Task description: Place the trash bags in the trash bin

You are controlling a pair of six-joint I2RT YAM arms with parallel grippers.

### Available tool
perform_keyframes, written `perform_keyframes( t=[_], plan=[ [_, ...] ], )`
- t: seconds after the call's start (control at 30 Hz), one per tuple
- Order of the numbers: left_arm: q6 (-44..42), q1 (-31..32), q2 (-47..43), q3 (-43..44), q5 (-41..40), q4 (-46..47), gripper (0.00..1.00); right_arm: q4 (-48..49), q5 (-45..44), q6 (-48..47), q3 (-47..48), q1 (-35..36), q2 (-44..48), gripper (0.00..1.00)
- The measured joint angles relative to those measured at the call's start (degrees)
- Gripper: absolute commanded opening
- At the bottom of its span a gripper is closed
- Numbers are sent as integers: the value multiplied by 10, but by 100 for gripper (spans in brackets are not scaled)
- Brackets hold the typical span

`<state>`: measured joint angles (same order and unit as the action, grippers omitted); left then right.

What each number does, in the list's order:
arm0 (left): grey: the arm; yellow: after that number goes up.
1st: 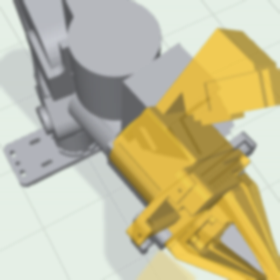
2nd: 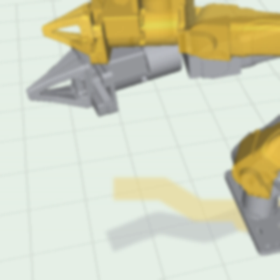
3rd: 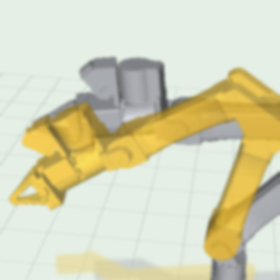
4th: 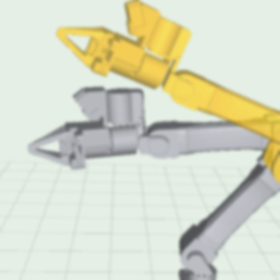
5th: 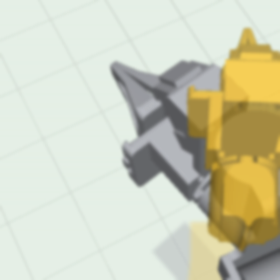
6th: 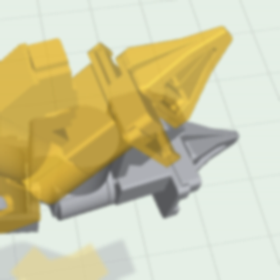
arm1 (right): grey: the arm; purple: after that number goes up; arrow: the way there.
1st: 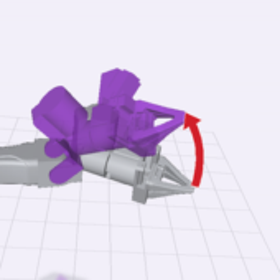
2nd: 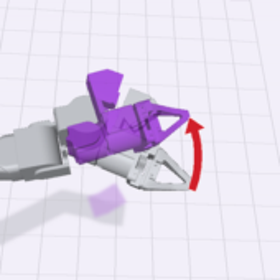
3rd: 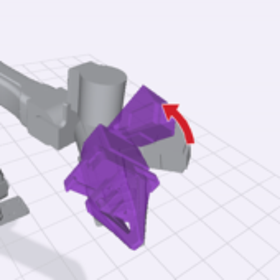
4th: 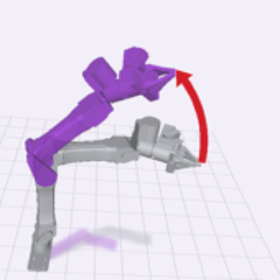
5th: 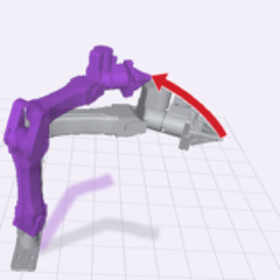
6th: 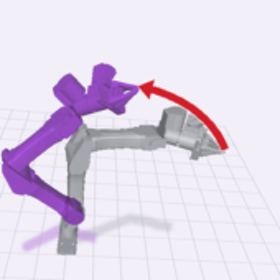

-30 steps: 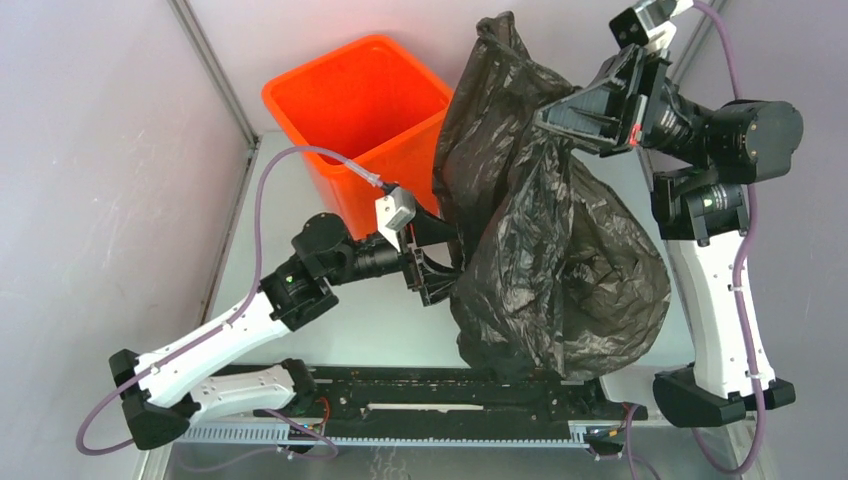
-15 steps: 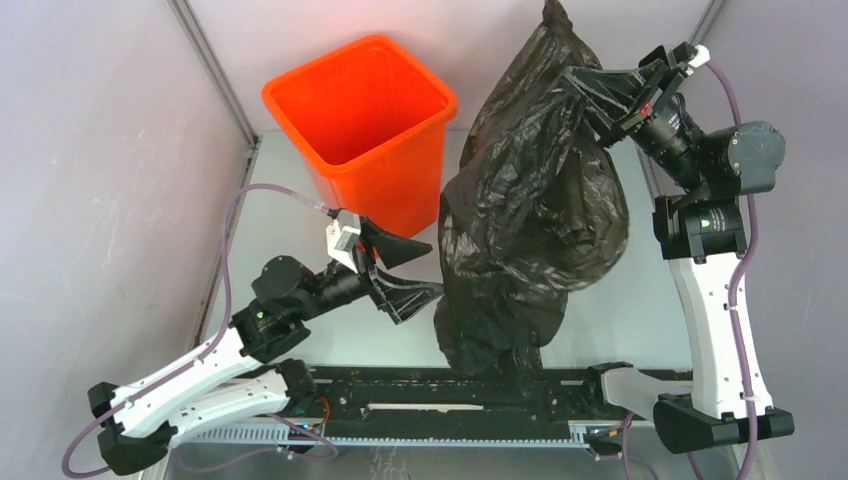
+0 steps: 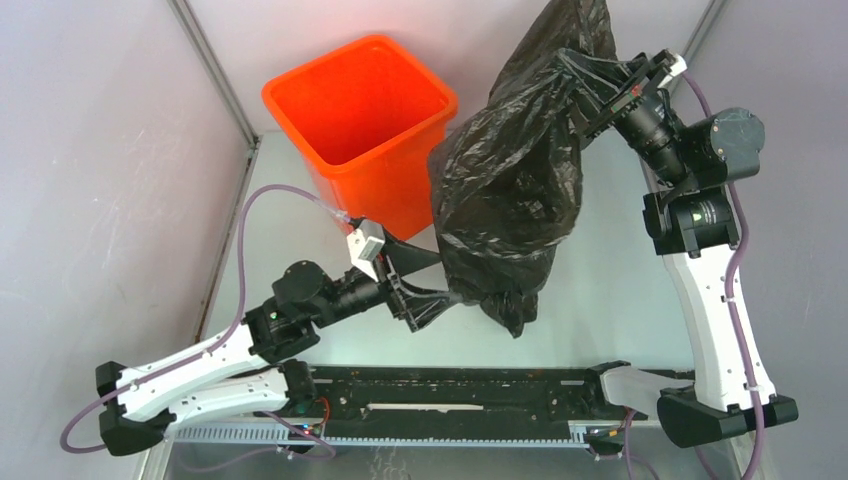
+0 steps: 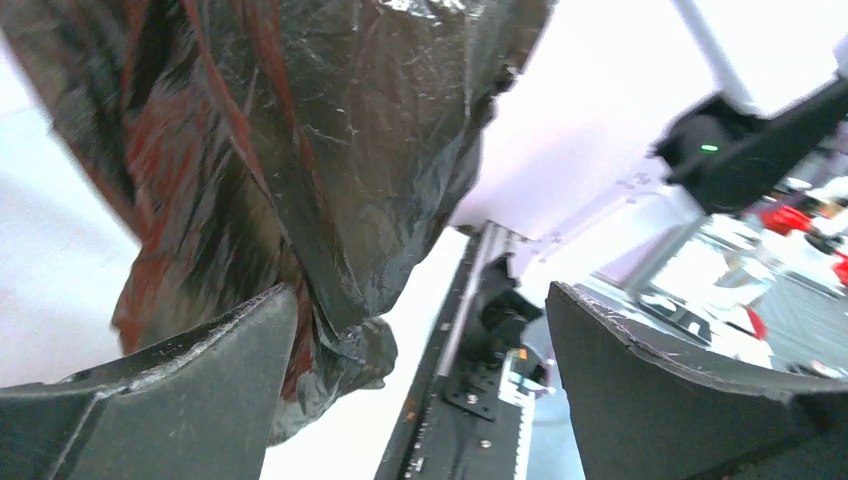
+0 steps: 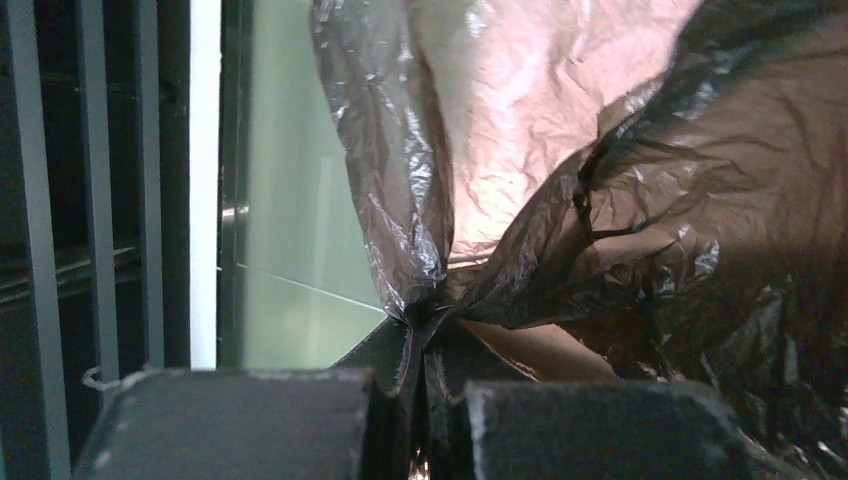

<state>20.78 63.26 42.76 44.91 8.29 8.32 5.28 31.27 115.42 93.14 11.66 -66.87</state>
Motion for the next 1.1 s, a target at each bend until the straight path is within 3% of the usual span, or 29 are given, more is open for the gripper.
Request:
perform_keyframes(
  t=[0.2, 0.4, 0.63, 1.03, 1.1],
  plan=[
    [-36, 1, 40, 0, -102, 6, 98, -30, -8, -8, 39, 62, -16, 0],
    [-112, -1, 93, -9, -187, 97, 100, -32, -10, -13, 105, 142, -44, 0],
    [-154, -29, 169, -5, -198, 164, 100, -43, -23, -20, 161, 195, -68, 0],
    [-166, -97, 257, 108, -231, 197, 100, -84, -41, -45, 238, 257, -86, 0],
    [-162, -111, 276, 130, -222, 199, 96, -84, -42, -45, 238, 260, -88, 0]
  ],
)
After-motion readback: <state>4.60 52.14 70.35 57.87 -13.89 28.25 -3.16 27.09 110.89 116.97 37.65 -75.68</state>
